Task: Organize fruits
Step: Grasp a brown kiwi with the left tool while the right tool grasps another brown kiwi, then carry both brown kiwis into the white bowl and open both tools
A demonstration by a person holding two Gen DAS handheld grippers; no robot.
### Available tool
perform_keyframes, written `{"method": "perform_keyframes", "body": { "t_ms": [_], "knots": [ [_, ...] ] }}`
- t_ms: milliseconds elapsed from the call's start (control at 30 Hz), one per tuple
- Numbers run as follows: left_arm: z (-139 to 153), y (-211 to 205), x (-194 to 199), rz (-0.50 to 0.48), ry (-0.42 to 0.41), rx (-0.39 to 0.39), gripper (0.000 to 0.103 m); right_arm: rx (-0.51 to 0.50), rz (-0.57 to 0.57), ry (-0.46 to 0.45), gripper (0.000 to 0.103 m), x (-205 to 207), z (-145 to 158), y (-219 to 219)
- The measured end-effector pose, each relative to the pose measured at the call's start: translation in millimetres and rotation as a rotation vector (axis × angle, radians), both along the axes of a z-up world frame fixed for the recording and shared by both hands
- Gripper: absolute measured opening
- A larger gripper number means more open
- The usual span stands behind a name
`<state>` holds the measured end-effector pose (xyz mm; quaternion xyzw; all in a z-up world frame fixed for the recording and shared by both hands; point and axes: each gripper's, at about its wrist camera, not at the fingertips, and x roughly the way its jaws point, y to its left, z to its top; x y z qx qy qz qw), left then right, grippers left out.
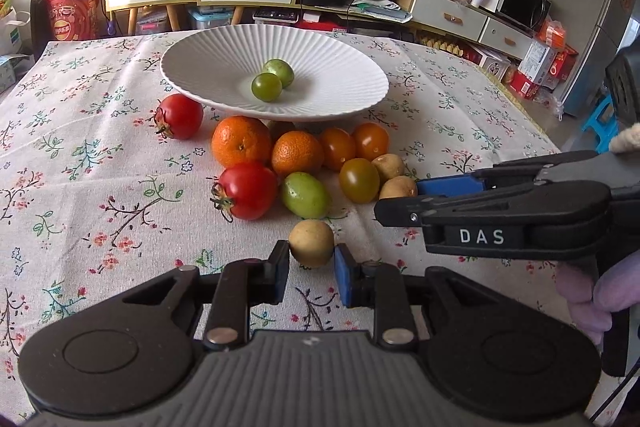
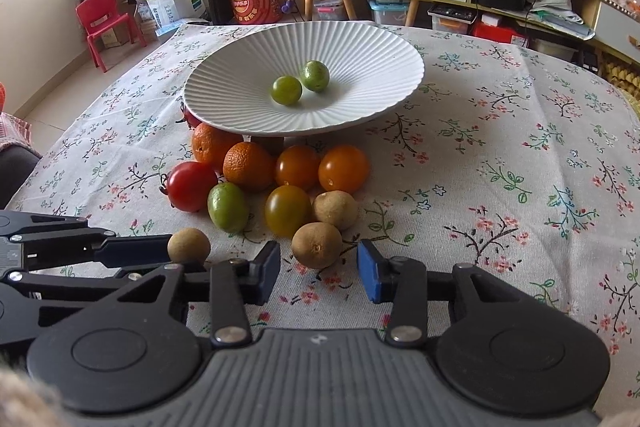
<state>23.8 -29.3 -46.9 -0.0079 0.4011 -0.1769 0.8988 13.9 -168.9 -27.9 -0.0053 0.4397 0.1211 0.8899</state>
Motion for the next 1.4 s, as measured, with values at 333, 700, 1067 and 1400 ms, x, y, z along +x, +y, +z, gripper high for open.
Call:
{"method": "perform_keyframes", "body": {
  "t_ms": [333, 700, 1067, 1400],
  "knots": [
    [7, 2, -1, -0.003, -0.004, -0.012, 0.017, 0.0, 0.004, -0.001, 0.024, 1, 0, 0],
    [30, 14, 4, 0.027, -0.046, -0.054, 0.017, 0.036, 0.002, -0.019, 0.024, -5, 21, 0],
    [42, 20, 19, 0.061, -0.068, -0.079, 0.017, 0.065, -0.021, -0.076, 0.024, 4, 38, -7],
    [56, 17, 54, 0.058, -0.112, -0.048, 0.017, 0.097, -0.026, -0.096, 0.024, 31, 46, -13]
  ]
}}
